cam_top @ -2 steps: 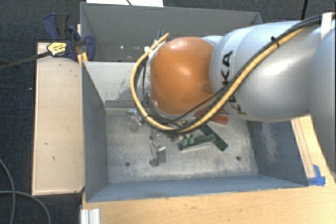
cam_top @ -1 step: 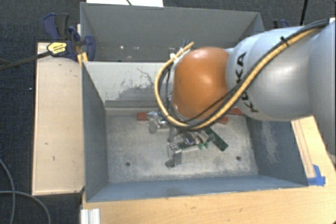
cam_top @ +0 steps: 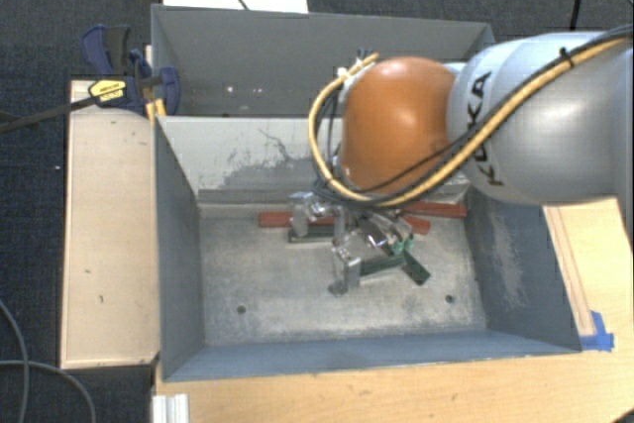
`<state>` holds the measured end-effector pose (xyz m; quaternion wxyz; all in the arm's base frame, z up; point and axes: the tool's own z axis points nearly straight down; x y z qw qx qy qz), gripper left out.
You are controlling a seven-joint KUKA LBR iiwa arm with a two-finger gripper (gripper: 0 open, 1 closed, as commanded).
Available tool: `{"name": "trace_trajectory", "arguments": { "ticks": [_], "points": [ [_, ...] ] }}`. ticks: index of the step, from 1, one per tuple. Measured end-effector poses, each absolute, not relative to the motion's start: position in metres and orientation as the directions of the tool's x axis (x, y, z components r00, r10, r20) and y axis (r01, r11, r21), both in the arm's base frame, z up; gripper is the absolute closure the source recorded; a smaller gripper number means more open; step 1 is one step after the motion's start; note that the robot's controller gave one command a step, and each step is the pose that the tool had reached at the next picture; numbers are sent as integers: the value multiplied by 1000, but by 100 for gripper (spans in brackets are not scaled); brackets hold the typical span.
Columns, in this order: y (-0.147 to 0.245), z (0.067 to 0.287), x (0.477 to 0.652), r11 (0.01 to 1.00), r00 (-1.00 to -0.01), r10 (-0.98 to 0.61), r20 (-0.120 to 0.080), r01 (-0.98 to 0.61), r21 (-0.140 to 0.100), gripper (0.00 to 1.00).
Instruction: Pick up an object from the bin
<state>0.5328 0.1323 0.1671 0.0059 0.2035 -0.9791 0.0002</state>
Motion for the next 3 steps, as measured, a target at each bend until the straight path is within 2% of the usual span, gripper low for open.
{"name": "trace_trajectory", "arguments": {
  "ticks": [1, 2, 3],
  "points": [
    [108, 164, 535, 832, -832, -555, -18, -554, -7, 0],
    [85, 148, 560, 770, -770, -638, 8, -638, 7, 0],
    [81, 126, 575, 777, -777, -629, -14, -629, -9, 0]
  ]
}}
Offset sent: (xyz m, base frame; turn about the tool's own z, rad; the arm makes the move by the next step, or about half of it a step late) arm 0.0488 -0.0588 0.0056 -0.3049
